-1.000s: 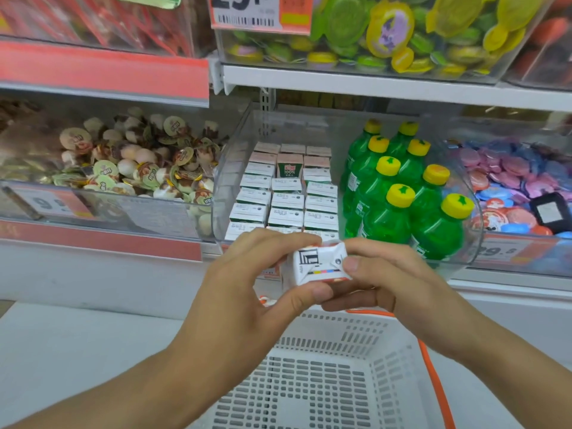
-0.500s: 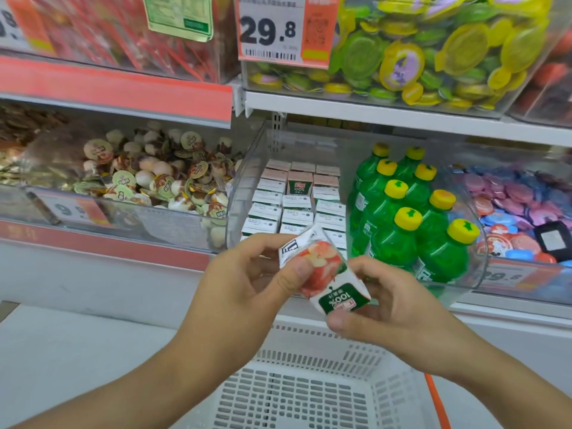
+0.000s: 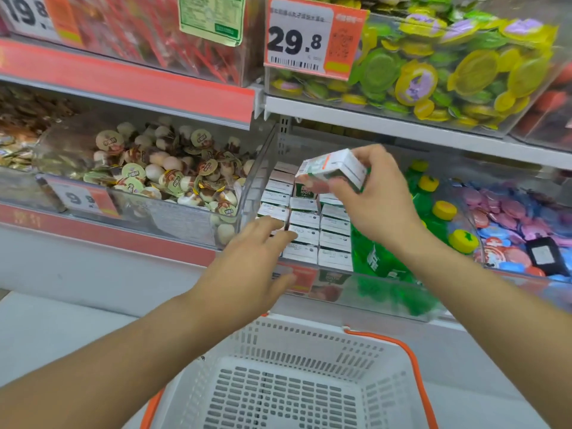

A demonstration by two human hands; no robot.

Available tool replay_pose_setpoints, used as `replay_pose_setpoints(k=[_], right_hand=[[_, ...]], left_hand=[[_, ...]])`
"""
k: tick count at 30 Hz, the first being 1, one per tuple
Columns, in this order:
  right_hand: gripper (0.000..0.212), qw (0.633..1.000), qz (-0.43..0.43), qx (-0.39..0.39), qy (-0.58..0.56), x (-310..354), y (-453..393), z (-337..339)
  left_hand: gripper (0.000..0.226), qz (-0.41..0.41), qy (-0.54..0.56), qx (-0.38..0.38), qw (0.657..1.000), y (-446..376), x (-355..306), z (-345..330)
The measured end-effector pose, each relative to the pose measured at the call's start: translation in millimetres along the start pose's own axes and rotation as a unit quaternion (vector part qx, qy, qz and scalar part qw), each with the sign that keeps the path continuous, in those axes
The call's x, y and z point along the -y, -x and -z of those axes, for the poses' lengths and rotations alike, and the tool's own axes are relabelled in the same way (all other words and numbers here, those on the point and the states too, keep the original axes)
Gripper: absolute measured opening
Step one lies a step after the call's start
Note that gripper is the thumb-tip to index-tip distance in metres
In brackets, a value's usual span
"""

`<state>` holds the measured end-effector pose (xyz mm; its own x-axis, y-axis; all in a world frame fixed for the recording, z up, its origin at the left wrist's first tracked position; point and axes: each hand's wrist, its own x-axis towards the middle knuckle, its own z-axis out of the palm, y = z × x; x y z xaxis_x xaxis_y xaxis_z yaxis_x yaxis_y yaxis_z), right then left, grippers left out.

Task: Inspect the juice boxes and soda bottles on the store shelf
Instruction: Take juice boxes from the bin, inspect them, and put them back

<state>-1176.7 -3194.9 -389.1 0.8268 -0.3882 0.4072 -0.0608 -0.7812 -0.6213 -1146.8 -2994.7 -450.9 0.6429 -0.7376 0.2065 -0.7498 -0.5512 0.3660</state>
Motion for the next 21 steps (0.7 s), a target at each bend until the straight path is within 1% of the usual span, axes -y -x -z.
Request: replay_pose_setpoints(k=[3, 6, 10, 14, 16, 19, 21], right_hand=[[0.035, 0.997, 0.016, 0.021, 0.078, -14.8, -31.1, -23.8], [0.042, 0.988, 0.027, 0.058, 0.139, -24.7, -51.2, -36.4], [0.040, 0.972, 0.070, 0.135, 0.181, -24.3, -68.9, -43.5], [0.048, 0.959, 0.037, 0.187, 0.208, -18.0, -82.9, -43.6], [0.048, 0.955, 0.006, 0.216, 0.205, -21.3, -88.2, -43.0], [0.041, 0.940, -0.034, 0.275, 0.201, -30.2, -92.3, -45.7], [0.034, 0.934, -0.044, 0.292, 0.201, -33.4, -96.0, -47.9]], left_hand=[[0.055, -0.026, -0.012, -0.002, 1.000, -7.5, 4.9, -6.1], [0.053, -0.044, -0.021, 0.004, 0.999, -12.3, 6.2, -12.2], [0.052, -0.075, -0.038, 0.007, 0.996, -14.8, 9.2, -17.4], [0.052, -0.095, -0.034, 0.015, 0.995, -16.2, 10.9, -15.3], [0.051, -0.099, -0.026, 0.010, 0.995, -16.9, 11.2, -14.8], [0.051, -0.100, -0.021, 0.010, 0.995, -18.3, 12.1, -15.4], [0.051, -0.101, -0.017, 0.011, 0.995, -18.9, 13.1, -15.8]])
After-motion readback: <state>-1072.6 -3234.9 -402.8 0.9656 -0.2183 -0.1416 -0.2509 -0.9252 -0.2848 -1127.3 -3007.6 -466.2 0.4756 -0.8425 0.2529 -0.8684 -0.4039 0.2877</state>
